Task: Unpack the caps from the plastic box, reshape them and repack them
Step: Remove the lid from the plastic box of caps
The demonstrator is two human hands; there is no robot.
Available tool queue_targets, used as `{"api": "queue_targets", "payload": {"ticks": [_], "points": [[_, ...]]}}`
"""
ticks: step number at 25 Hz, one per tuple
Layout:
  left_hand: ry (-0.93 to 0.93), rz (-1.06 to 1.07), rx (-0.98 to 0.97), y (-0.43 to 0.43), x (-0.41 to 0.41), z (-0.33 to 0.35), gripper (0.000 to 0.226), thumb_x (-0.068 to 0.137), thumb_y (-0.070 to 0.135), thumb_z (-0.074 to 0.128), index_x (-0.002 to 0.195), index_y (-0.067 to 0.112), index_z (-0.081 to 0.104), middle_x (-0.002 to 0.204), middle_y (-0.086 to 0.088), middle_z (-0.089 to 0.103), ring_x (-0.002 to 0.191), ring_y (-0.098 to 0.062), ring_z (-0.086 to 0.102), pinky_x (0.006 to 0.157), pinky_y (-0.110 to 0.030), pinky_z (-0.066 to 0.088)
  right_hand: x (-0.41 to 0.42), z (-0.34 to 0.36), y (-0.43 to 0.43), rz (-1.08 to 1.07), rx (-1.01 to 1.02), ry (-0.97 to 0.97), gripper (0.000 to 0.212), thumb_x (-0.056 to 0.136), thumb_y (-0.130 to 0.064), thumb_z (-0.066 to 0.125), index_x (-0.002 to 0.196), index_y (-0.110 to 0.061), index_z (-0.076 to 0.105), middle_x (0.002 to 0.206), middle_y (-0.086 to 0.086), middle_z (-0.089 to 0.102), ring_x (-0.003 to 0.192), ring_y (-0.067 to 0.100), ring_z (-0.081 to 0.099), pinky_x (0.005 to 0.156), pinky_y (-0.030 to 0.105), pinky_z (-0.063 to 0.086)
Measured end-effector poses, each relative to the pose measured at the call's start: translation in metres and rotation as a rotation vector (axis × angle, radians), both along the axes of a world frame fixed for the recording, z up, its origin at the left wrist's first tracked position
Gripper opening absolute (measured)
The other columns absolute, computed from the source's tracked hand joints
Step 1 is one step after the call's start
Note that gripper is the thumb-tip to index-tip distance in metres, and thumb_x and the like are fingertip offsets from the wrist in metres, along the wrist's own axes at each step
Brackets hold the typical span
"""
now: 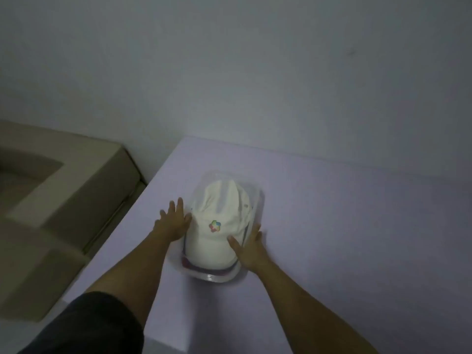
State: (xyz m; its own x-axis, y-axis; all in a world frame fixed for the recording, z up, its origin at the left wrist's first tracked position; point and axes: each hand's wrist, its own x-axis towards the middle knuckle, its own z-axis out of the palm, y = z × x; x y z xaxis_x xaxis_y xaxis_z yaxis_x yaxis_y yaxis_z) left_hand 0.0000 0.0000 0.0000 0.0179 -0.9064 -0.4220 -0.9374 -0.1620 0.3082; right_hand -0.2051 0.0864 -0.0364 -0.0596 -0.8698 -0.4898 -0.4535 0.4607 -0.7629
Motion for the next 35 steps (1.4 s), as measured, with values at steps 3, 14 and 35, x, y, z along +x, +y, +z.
{"api": "queue_targets", "payload": {"ticks": [3, 14, 35], "points": [[0.184, 0.062, 0.061, 0.000, 0.002, -0.011, 0.065, 0.100, 0.039, 0.031, 0.150, 0.011, -0.001, 0.154, -0.022, 0.021, 0.139, -0.039, 0.026, 0.113, -0.043, 0.022, 0.004, -0.006, 0.000, -0.047, -0.042, -0.096, 0.091, 0.090, -0.043, 0.056, 0.150, -0.008, -0.004, 0.153, 0.010, 0.031, 0.135, 0.028, 0.038, 0.109, 0.032, 0.033], [0.352, -0.190, -0.127, 0.060, -0.107, -0.003, 0.067, 0.083, 0.059, 0.030, 0.130, 0.012, 0.041, 0.110, -0.011, 0.066, 0.098, -0.033, 0.064, 0.088, -0.043, 0.050, -0.109, 0.012, 0.084, -0.230, -0.117, 0.046, 0.073, 0.094, -0.037, 0.052, 0.151, -0.016, 0.011, 0.148, 0.007, 0.040, 0.135, 0.026, 0.040, 0.104, 0.026, 0.031], [0.387, -0.080, -0.040, 0.083, -0.246, -0.018, 0.065, 0.089, 0.039, 0.055, 0.137, 0.003, 0.031, 0.132, -0.018, 0.049, 0.117, -0.037, 0.051, 0.090, -0.039, 0.043, -0.212, 0.000, 0.150, -0.425, -0.020, 0.004, 0.074, 0.092, -0.049, 0.047, 0.151, -0.029, 0.007, 0.156, 0.001, 0.026, 0.140, 0.026, 0.032, 0.116, 0.041, 0.025]]}}
